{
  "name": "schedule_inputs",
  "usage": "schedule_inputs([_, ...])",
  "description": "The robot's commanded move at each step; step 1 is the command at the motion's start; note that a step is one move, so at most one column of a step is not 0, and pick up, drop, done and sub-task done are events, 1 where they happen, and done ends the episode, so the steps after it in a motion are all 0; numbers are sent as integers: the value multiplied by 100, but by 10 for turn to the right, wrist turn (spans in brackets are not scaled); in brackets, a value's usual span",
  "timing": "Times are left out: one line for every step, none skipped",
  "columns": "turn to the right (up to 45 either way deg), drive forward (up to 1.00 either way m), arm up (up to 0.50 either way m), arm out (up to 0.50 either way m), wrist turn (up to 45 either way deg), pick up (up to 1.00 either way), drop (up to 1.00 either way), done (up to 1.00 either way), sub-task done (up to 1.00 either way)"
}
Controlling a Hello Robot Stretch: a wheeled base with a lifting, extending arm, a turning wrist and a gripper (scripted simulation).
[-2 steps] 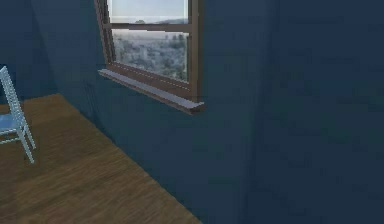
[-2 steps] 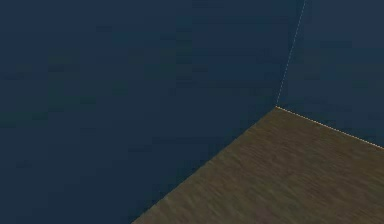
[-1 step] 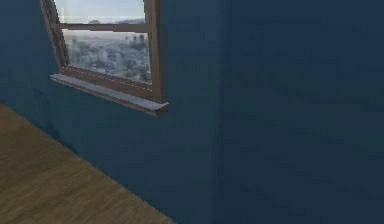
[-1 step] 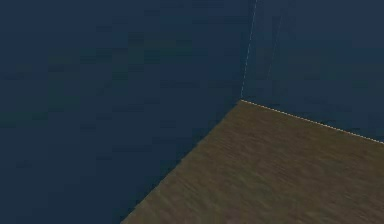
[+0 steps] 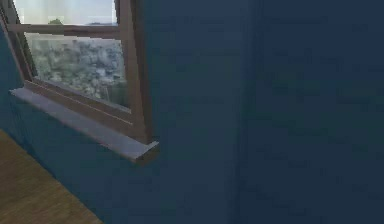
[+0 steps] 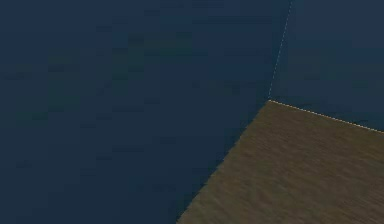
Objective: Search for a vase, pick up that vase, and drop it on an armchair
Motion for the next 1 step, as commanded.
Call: schedule_inputs([-450, 0, 0, 0, 0, 0, 0, 0, 0])
